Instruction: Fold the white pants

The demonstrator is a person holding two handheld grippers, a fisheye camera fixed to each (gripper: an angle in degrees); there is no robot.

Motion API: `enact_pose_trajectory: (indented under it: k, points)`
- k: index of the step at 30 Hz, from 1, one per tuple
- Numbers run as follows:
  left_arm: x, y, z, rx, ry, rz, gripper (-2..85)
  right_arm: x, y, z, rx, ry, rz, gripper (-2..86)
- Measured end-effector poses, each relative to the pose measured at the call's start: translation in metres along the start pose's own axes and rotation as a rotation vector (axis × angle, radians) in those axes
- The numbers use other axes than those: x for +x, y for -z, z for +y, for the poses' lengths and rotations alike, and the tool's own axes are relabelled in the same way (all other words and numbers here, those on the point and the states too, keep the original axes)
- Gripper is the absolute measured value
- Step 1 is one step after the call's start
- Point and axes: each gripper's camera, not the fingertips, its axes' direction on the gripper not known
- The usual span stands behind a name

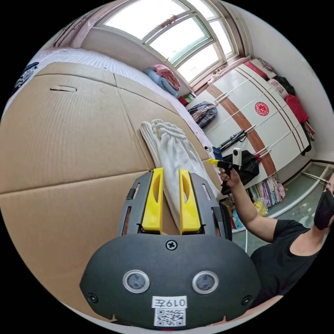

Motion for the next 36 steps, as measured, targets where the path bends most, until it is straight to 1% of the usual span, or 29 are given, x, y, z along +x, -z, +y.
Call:
enact_pose_trajectory:
  k: [3, 7, 11, 14, 16, 18, 19, 21, 23, 26, 30, 33, 36]
  points:
    - [-0.001, -0.029, -0.028, -0.056, -0.028, -0.054, 8.0, -0.011, -0.031, -0.034, -0.075, -0.008, 0.054, 8.6]
    - [-0.004, -0.052, -0.048, -0.098, -0.039, -0.056, 6.9, -0.031, -0.052, -0.058, -0.126, -0.008, 0.019, 5.1]
    - [-0.008, -0.071, -0.064, -0.122, -0.056, -0.057, 3.7, -0.046, -0.055, -0.075, -0.097, -0.008, -0.049, 0.9]
    - [-0.006, -0.074, -0.077, -0.087, -0.104, -0.072, 2.7, -0.067, -0.047, -0.089, -0.049, 0.031, -0.015, 0.0]
    - [-0.005, -0.077, -0.085, -0.072, -0.128, -0.118, 2.4, -0.075, -0.05, -0.096, -0.055, 0.029, 0.015, 0.0]
    - [-0.012, -0.093, -0.093, -0.119, -0.113, -0.147, 2.5, -0.077, -0.064, -0.103, -0.097, 0.013, 0.028, 0.2]
    - [-0.015, -0.096, -0.095, -0.12, -0.105, -0.143, 2.6, -0.078, -0.075, -0.105, -0.119, -0.002, 0.031, 0.6]
    - [-0.026, -0.1, -0.101, -0.101, -0.058, -0.087, 3.1, -0.079, -0.082, -0.108, -0.102, -0.021, -0.019, 1.7]
    - [-0.029, -0.102, -0.107, -0.101, -0.057, -0.062, 3.9, -0.082, -0.083, -0.113, -0.073, -0.041, -0.083, 4.6]
    - [-0.032, -0.102, -0.121, -0.098, -0.06, -0.03, 6.5, -0.095, -0.08, -0.126, -0.045, -0.03, -0.085, 8.2]
    - [-0.039, -0.109, -0.155, -0.069, -0.046, -0.053, 8.6, -0.113, -0.086, -0.155, -0.008, -0.032, -0.11, 8.6]
    - [-0.039, -0.131, -0.183, -0.115, -0.063, -0.079, 8.3, -0.127, -0.108, -0.183, -0.05, -0.039, -0.065, 8.3]
    - [-0.036, -0.148, -0.205, -0.129, -0.082, -0.123, 6.1, -0.141, -0.131, -0.203, -0.097, -0.038, -0.052, 4.3]
